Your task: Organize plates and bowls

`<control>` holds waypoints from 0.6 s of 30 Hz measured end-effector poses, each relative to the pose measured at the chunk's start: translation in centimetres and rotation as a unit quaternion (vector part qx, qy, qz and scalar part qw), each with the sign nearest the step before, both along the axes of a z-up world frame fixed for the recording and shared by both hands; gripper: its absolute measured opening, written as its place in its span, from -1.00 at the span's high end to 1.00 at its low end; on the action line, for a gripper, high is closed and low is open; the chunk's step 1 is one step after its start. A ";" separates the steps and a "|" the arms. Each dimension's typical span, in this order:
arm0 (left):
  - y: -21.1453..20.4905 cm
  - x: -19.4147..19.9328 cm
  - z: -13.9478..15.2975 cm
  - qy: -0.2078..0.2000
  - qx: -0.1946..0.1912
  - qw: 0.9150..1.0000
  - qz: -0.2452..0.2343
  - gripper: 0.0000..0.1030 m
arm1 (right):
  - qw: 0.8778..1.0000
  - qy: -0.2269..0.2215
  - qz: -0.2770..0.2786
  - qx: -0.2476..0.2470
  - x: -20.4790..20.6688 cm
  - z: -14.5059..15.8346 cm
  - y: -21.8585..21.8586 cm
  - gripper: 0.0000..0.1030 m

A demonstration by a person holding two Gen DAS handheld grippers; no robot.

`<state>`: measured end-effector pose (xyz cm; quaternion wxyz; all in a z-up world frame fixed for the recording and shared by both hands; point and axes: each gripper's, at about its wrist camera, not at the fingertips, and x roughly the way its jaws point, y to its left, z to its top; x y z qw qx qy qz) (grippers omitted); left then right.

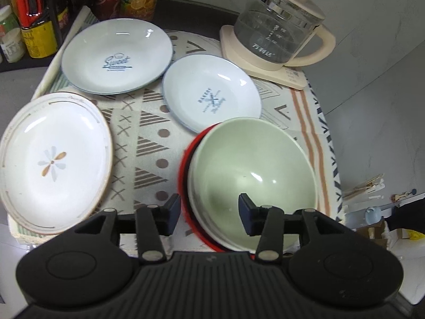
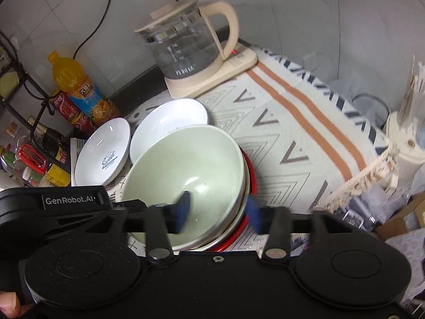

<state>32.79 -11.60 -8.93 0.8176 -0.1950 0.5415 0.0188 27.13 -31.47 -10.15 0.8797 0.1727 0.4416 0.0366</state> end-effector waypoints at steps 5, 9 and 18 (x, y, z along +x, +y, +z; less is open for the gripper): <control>1.3 -1.0 0.2 -0.008 0.015 1.000 -0.003 0.11 | 0.999 -0.015 0.007 -0.031 -0.5 0.8 1.2 -0.56; 2.8 -2.3 0.3 -0.014 0.020 1.000 -0.002 0.11 | 0.999 -0.017 0.011 -0.036 -1.1 0.6 2.2 -0.56; 8.0 -5.7 0.5 -0.015 0.031 0.999 0.023 0.11 | 0.998 -0.020 0.023 -0.049 -2.7 1.1 5.4 -0.65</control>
